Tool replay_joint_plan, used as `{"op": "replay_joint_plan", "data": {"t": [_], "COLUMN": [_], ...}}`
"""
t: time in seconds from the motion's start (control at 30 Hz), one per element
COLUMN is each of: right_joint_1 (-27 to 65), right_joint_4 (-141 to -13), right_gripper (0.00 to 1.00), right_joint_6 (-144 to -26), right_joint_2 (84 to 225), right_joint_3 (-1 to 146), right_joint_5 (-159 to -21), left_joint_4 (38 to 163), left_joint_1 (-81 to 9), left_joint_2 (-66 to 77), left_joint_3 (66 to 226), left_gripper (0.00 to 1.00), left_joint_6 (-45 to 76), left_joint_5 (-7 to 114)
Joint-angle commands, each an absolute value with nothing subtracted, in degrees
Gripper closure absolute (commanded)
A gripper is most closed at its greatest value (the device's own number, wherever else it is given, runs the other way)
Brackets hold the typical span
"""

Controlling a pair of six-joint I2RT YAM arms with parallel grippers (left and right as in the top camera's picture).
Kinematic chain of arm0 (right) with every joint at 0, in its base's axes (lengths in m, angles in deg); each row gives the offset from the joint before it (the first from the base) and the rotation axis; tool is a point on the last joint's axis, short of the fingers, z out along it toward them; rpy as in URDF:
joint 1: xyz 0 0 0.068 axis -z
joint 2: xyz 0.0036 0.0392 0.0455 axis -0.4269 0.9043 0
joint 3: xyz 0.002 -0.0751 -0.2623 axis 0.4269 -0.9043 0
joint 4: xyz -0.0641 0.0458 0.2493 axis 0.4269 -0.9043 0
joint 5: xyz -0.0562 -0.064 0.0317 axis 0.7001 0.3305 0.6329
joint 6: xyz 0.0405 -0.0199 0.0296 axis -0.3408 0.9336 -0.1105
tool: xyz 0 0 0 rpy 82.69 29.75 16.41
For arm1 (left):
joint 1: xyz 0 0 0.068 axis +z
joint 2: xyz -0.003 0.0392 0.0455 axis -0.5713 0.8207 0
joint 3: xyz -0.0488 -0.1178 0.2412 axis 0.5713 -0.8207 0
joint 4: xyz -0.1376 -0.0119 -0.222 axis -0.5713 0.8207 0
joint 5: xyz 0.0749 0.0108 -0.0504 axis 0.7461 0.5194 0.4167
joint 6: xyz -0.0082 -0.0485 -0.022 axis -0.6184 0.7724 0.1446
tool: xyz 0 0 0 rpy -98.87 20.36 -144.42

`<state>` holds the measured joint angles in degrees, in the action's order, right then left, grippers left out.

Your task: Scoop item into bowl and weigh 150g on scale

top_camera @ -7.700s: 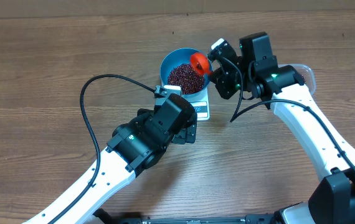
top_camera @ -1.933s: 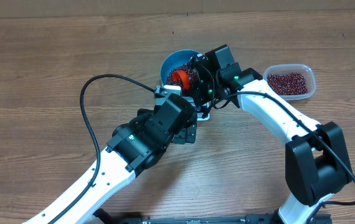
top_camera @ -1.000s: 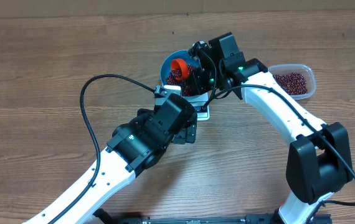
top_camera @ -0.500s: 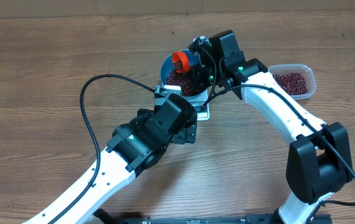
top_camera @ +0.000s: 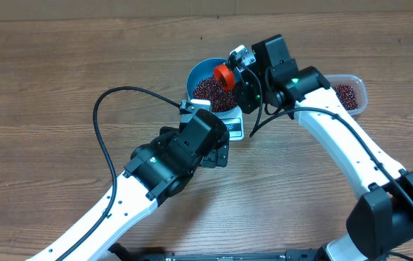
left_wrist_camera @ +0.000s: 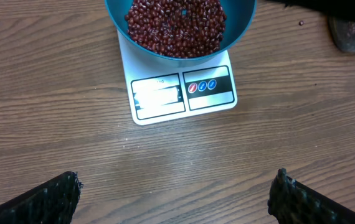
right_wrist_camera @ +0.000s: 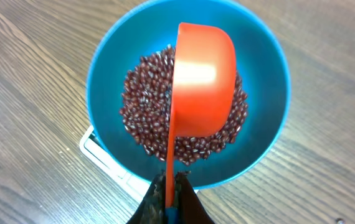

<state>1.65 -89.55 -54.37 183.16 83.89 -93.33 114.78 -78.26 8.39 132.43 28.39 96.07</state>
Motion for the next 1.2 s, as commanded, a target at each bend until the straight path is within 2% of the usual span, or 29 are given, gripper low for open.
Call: {"op": "replay_joint_plan", "data": {"t": [0.0,0.57,0.73,0.9,1.07,1.17], "right_joint_1": [1.8,1.8,1.8,1.7,1.9,1.7], "right_joint_4": [-90.1,-89.4,-89.4,-90.8,-90.7,-91.0], "right_gripper": [0.96,0.96,0.96,0.96,0.96,0.96], "right_joint_6": [-52.8,-52.7,-52.7,-52.9,-50.0,-48.8], "right_joint_2": [181.5,181.5,181.5,181.5,181.5,181.5], "right_joint_3": [85.4,85.4,85.4,85.4,85.3,85.2], "right_joint_5": [-92.7,-92.7,-88.3,-92.6,-89.6,-94.3], "left_joint_4": [114.7,114.7,114.7,114.7,114.7,114.7], "left_joint_1": [-78.4,-78.4,-78.4,-78.4,-78.4,-78.4], "left_joint_2": [8.6,8.6,8.6,8.6,8.6,8.6], "left_joint_3": [132.6,132.6,132.6,132.6,132.6,132.6], "left_gripper": [0.00,0.00,0.01,0.00,0.00,0.00], "left_joint_6": [29.1,29.1,29.1,29.1,29.1,29.1], "left_joint_5": [96.7,96.7,96.7,96.7,96.7,96.7]}}
